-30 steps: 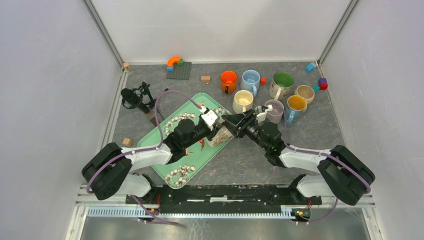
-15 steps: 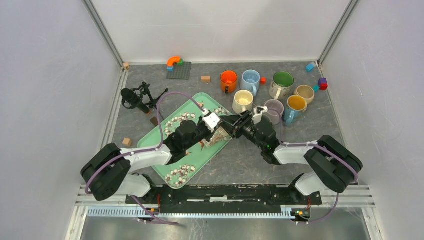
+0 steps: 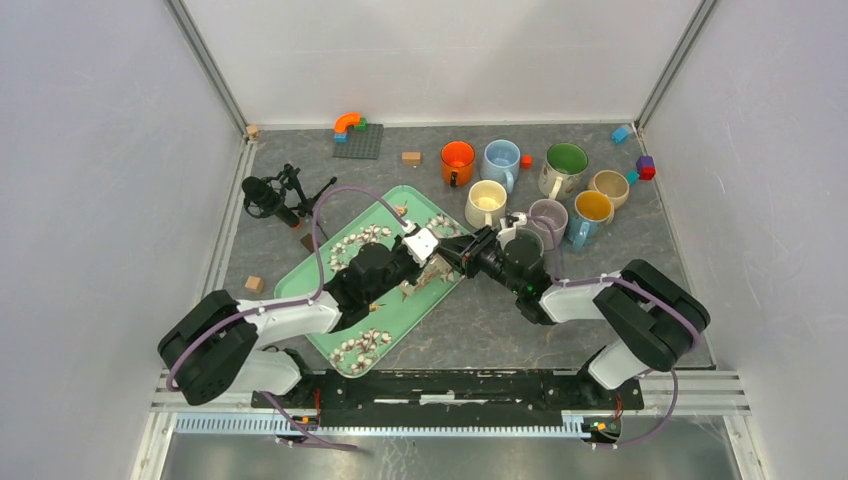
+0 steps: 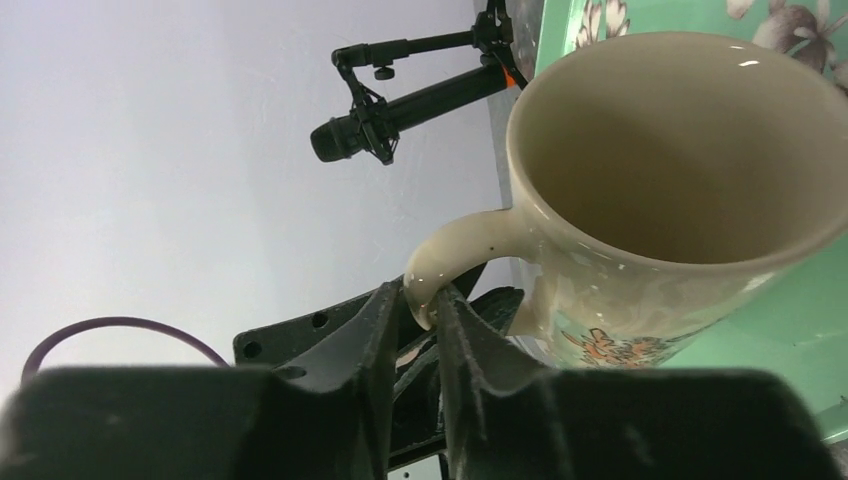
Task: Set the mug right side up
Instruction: Turn over the cup on the tray.
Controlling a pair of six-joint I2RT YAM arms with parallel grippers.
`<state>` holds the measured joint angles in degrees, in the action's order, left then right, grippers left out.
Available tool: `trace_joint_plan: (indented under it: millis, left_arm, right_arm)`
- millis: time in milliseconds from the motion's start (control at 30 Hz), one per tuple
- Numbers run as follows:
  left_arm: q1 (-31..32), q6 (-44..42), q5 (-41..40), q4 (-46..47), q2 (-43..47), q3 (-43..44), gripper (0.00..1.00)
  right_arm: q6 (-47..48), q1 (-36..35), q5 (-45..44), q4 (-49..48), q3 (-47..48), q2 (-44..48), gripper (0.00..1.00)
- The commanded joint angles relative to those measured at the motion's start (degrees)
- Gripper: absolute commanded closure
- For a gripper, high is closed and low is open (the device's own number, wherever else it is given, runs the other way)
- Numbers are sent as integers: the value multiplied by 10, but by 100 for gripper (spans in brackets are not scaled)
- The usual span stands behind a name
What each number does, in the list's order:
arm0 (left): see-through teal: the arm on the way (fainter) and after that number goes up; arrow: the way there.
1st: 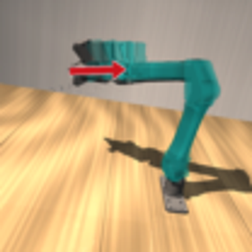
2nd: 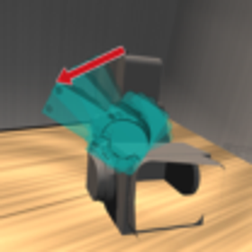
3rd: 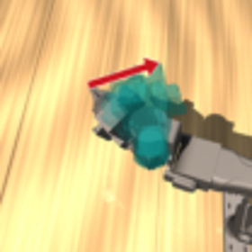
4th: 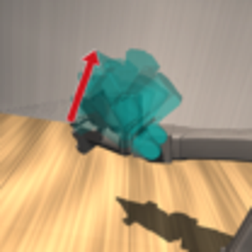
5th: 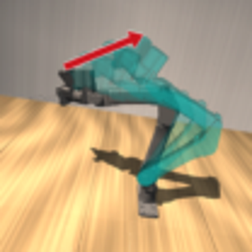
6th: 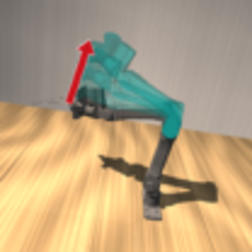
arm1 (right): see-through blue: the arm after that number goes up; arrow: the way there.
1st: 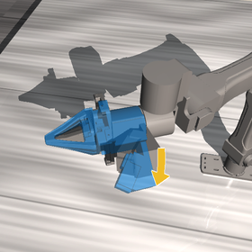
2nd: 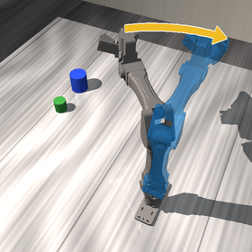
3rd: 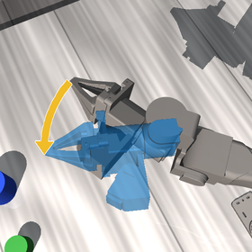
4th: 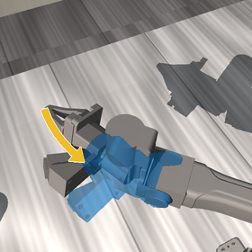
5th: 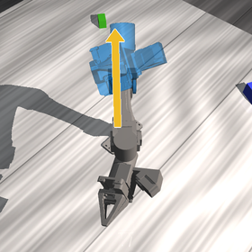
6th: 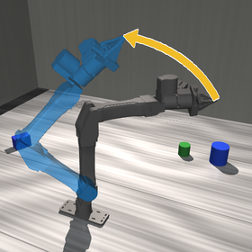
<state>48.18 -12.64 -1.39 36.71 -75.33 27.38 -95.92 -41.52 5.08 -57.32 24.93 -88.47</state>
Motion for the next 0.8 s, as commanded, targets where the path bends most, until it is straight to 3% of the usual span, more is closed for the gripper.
trace_joint_plan:
  millis: [0, 133, 300, 767]
  left_arm:
    - [43, -15, 140, 105, 45, 19, 98]
    - [43, -9, 133, 103, 53, 13, 97]
    - [43, 11, 109, 103, 48, 8, 79]
    - [42, 120, -18, 110, 45, -16, 32]
  right_arm:
    - [16, -3, 1, -31, 41, -17, 79]
    - [53, -4, 5, -21, 59, -15, 89]
    - [120, -3, 3, 2, 81, -5, 100]
    - [345, -22, -29, 50, 105, 45, 100]
